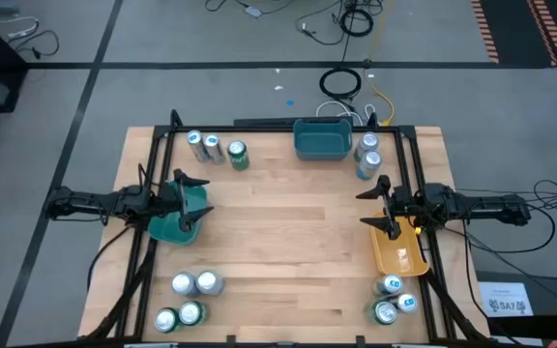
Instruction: Sort soda cans
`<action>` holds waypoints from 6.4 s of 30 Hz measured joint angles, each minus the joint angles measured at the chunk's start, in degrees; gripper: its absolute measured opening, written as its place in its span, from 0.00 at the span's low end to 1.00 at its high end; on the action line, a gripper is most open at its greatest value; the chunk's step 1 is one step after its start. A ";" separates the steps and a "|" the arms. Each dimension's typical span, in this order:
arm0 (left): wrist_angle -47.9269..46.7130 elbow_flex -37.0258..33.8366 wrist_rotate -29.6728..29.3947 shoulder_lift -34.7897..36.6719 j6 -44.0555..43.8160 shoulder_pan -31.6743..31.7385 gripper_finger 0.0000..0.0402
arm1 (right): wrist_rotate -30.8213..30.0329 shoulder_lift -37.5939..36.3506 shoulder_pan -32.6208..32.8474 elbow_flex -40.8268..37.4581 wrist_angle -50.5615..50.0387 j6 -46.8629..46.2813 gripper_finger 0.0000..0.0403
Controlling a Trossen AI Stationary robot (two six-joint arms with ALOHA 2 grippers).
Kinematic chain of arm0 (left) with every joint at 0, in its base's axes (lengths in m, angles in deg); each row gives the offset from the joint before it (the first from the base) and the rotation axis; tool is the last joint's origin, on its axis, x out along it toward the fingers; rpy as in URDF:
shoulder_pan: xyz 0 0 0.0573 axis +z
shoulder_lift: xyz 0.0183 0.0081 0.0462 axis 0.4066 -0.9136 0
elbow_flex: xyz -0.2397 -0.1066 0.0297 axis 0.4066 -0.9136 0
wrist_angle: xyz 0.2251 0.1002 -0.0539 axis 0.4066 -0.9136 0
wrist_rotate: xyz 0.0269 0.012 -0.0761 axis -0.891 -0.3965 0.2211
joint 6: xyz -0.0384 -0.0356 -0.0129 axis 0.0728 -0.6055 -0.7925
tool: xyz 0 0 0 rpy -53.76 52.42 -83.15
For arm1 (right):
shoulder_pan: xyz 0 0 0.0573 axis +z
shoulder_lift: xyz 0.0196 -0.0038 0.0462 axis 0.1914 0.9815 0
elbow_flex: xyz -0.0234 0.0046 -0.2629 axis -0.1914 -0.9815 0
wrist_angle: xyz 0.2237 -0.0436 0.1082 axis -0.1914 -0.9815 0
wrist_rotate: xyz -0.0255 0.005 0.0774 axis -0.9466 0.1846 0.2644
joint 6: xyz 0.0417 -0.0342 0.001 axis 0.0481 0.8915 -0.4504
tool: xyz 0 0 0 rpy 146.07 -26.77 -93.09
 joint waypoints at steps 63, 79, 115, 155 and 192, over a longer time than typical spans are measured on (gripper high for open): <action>-0.02 0.00 0.00 0.00 0.00 0.00 0.98 | 0.00 0.00 0.00 0.00 -0.02 -0.01 0.85; 0.00 0.00 0.00 0.00 0.00 0.00 0.98 | -0.01 0.00 0.00 0.00 0.00 0.02 0.85; 0.00 0.00 -0.01 0.02 0.00 0.00 0.98 | 0.01 0.01 0.00 0.00 -0.01 0.02 0.85; -0.02 0.00 0.00 0.00 0.00 0.00 0.98 | -0.01 0.00 0.00 0.00 -0.01 0.01 0.85; 0.00 -0.01 -0.01 0.02 0.00 0.01 0.98 | 0.00 0.00 0.00 0.00 0.01 0.02 0.85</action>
